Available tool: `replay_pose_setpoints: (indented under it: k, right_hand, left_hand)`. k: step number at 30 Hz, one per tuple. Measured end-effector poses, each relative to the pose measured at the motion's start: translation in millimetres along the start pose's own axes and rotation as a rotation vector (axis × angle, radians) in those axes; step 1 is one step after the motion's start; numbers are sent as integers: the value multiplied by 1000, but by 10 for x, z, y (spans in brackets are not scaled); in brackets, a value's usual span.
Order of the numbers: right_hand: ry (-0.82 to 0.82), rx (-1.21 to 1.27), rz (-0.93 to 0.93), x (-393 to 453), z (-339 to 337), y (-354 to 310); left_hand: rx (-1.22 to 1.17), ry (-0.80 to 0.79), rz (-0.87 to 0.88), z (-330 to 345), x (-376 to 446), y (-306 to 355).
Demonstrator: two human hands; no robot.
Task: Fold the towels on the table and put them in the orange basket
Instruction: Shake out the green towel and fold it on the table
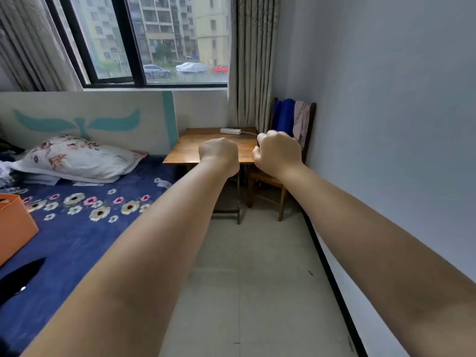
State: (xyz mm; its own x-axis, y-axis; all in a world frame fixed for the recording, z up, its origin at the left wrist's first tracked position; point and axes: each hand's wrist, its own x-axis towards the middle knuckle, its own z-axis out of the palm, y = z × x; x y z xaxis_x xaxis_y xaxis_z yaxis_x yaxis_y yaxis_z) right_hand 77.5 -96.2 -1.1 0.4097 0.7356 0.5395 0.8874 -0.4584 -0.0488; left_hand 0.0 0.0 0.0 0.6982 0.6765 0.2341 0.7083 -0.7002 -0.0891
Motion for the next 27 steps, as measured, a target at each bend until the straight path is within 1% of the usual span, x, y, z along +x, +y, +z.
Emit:
replay_pose_setpoints:
  k: [2, 5, 8, 11, 16, 21, 23, 27]
  right_hand:
    - [-71, 2, 35, 244, 338, 41]
    - [-186, -4, 75, 678, 869, 146]
    - [-214, 4, 127, 1188, 1313, 363]
    - [-261, -8, 172, 1653, 1733, 631]
    - [-246, -6, 212, 2434, 2256, 1217]
    - [-286, 27, 245, 3380, 2870, 2045]
    - [-333, 25, 250, 3658, 3097, 2307]
    - [-363, 40, 310, 4302, 3615, 2904]
  left_hand:
    - [3, -81, 9, 235, 291, -104]
    - [5, -161, 12, 648, 878, -316]
    - [0, -199, 51, 907, 1535, -469]
    - [-6, -255, 41, 1173, 2189, -516]
    - [-38, -285, 72, 1551, 3251, -394]
    - [-40, -294, 82, 1947, 4536, -108]
    - [-33, -313, 70, 2043, 4950, -34]
    - [-12, -336, 76, 2287, 5910, 141]
